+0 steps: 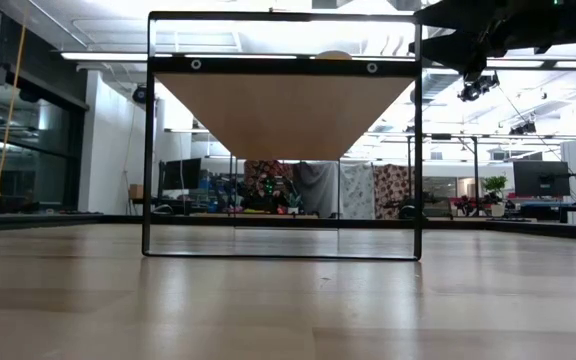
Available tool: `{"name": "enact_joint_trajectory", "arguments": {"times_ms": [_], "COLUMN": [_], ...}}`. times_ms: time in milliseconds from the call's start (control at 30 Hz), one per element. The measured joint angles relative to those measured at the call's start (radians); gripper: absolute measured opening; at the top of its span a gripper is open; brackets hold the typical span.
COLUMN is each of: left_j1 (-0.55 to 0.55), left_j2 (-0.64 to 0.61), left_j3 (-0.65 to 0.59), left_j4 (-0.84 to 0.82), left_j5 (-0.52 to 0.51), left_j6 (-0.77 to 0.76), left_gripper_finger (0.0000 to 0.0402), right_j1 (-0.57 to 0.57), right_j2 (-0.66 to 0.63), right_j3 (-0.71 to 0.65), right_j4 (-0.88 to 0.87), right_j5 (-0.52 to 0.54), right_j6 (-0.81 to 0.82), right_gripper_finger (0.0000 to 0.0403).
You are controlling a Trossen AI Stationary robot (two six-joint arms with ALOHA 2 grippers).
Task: Pick and place medicine bottles onto shelf by color
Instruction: Put the orange pill bottle on the shelf
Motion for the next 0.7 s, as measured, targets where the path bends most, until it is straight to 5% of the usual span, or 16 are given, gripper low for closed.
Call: {"name": "enact_joint_trajectory", "arguments": {"times_ms": [700], "left_j1": [-0.027], "left_j2": [0.119], "left_j3": [0.004], "left_j4": [0.056], "left_j5": [0.043], "left_j6": [0.014], "left_gripper_finger": [0.0282], "right_j1": [0.0], "right_j2": [0.0], "right_j3": [0.0], "right_j4": [0.0], "right_j5": [0.001], "right_j6": [-0.014], "right_gripper_finger": [0.0282]}}
